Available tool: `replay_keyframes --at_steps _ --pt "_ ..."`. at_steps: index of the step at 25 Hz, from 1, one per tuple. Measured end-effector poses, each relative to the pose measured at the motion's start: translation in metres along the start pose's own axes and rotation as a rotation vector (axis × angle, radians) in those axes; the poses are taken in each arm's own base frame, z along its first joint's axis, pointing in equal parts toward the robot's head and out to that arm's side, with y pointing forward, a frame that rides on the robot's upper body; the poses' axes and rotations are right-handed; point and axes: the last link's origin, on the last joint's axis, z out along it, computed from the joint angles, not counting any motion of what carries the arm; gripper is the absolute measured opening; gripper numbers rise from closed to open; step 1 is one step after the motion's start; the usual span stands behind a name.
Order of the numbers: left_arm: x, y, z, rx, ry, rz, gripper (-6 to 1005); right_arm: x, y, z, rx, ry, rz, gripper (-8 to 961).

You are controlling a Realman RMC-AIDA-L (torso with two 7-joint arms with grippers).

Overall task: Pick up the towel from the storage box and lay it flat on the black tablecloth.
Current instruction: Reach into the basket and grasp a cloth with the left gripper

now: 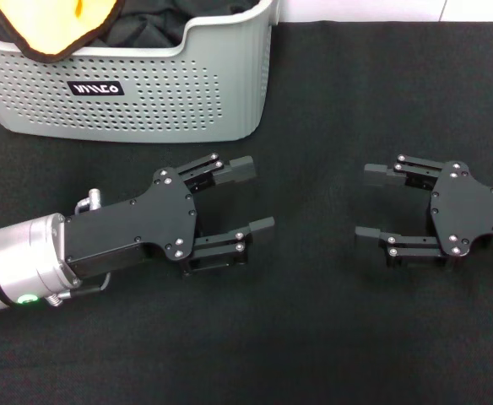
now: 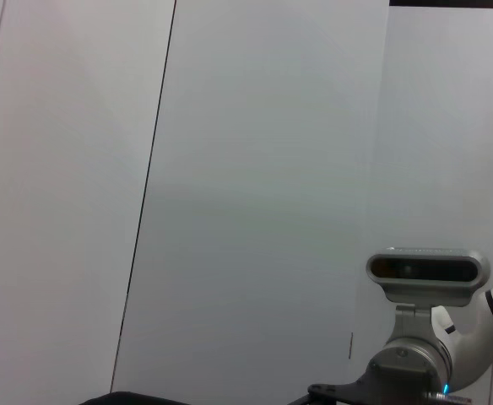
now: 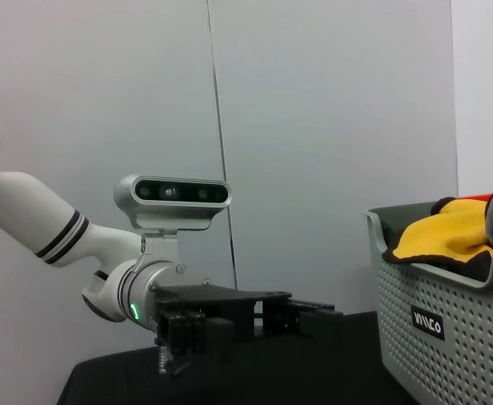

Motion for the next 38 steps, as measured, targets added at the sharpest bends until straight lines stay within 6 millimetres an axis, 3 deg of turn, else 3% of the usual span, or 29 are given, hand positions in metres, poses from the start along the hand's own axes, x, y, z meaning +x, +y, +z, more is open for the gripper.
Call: replay_keyframes --at_steps 12,21,28,35,38 --pt "0.004 -0.005 -0.001 0.032 0.024 0.015 817 0.002 -0.001 -0.001 0.011 0.002 0.000 782" --pt "0.030 -0.029 -0.013 0.258 0.222 0.099 818 0.007 0.001 -0.002 0.018 -0.001 0.003 782" --pt "0.037 -0.044 -0.044 0.476 0.277 0.175 818 0.007 0.001 -0.002 0.019 0.000 0.003 782" --pt "0.014 -0.048 -0.083 0.725 0.214 0.127 817 0.006 0.000 -0.001 0.017 -0.001 -0.010 782" --pt "0.008 -0.049 -0.090 0.796 0.202 0.114 817 0.006 -0.001 0.000 0.015 -0.001 -0.014 782"
